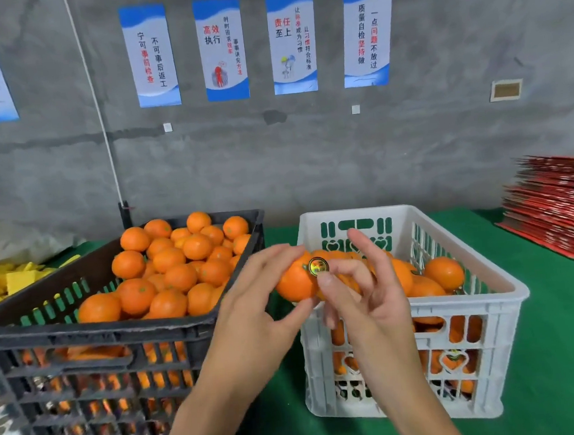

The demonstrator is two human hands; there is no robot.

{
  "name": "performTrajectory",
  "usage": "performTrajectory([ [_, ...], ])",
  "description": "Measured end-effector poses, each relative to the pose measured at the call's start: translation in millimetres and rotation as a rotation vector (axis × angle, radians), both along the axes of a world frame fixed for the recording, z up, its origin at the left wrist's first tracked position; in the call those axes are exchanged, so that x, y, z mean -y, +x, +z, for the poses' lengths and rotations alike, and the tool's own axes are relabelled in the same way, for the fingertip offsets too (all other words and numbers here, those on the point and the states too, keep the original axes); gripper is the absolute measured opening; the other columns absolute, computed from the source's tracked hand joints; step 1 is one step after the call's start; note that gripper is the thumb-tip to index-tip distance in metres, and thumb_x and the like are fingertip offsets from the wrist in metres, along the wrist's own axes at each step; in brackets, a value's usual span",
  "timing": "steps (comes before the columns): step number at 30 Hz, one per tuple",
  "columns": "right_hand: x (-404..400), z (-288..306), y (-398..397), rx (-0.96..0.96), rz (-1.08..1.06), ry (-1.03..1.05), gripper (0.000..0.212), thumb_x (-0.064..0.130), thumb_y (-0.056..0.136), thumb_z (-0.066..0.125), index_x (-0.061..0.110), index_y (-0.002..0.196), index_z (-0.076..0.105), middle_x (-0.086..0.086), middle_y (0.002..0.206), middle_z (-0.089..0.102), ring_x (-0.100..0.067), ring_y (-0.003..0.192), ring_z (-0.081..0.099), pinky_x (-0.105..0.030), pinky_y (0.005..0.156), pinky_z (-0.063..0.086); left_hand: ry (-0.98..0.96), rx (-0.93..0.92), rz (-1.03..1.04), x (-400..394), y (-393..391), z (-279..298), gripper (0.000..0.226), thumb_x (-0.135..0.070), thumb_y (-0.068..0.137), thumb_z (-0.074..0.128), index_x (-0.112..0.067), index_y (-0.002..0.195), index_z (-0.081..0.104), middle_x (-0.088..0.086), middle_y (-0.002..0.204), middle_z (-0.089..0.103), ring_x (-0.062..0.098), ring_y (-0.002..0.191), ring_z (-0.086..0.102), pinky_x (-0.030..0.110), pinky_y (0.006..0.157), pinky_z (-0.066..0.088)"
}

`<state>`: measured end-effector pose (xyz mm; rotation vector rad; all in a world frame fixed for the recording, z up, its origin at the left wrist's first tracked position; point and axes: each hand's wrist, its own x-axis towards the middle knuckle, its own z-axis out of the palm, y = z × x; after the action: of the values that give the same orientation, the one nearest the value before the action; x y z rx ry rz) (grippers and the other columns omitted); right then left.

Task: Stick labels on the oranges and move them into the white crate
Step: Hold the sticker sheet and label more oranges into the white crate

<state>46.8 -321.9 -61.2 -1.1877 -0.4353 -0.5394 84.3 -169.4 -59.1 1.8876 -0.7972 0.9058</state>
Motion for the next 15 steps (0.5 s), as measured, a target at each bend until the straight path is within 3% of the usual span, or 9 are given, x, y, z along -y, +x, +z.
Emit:
performTrajectory([
  [4, 0.9, -6.3, 3.6, -0.041, -0.13, -0.232, 0.056, 0.025, 0.093, 0.074, 0.047, 0.139, 0.051, 0.0, 0.091, 0.065, -0.014, 0.067, 0.051, -0.021, 0.065, 0.05, 0.084, 0.098, 0.114, -4.8, 3.1, -21.9, 0.059, -0.015, 0.084, 0.084, -0.028, 0.138, 0.064, -0.011, 0.146, 0.055, 0.008, 0.136, 0.053, 0.014, 0.108, 0.04],
  [8, -0.1, -18.0, 14.1, -0.13, -0.218, -0.483, 0.056, 0.036, 0.091, 0.076, 0.051, 0.139, 0.05, 0.008, 0.088, 0.067, -0.004, 0.06, 0.053, -0.023, 0.062, 0.049, 0.217, 0.154, 0.143, -19.4, 11.3, -37.6, 0.053, -0.013, 0.088, 0.079, -0.027, 0.136, 0.062, -0.004, 0.148, 0.053, 0.016, 0.136, 0.055, 0.032, 0.108, 0.048],
  [11, 6.2, -22.7, 19.5, -0.201, -0.234, -0.574, 0.062, 0.052, 0.086, 0.075, 0.05, 0.142, 0.047, 0.008, 0.091, 0.072, -0.004, 0.071, 0.062, -0.034, 0.074, 0.054, 0.308, 0.205, 0.156, -21.9, 14.2, -41.4, 0.051, -0.009, 0.09, 0.078, -0.023, 0.135, 0.061, 0.001, 0.147, 0.053, 0.022, 0.137, 0.053, 0.036, 0.108, 0.047],
  [13, 15.3, -23.5, 21.6, -0.254, -0.238, -0.605, 0.071, 0.072, 0.078, 0.072, 0.05, 0.141, 0.047, 0.011, 0.091, 0.073, -0.002, 0.085, 0.069, -0.036, 0.081, 0.055, 0.268, 0.187, 0.141, -21.5, 12.9, -40.8, 0.049, -0.01, 0.09, 0.079, -0.019, 0.136, 0.063, 0.001, 0.148, 0.053, 0.022, 0.138, 0.052, 0.037, 0.109, 0.047],
  [15, 20.3, -23.0, 22.4, -0.289, -0.21, -0.587, 0.074, 0.079, 0.074, 0.071, 0.044, 0.137, 0.054, 0.01, 0.082, 0.07, -0.002, 0.079, 0.069, -0.032, 0.076, 0.055, 0.211, 0.156, 0.107, -19.6, 10.0, -38.9, 0.047, -0.014, 0.092, 0.078, -0.017, 0.137, 0.063, 0.001, 0.149, 0.052, 0.022, 0.139, 0.052, 0.038, 0.109, 0.048],
])
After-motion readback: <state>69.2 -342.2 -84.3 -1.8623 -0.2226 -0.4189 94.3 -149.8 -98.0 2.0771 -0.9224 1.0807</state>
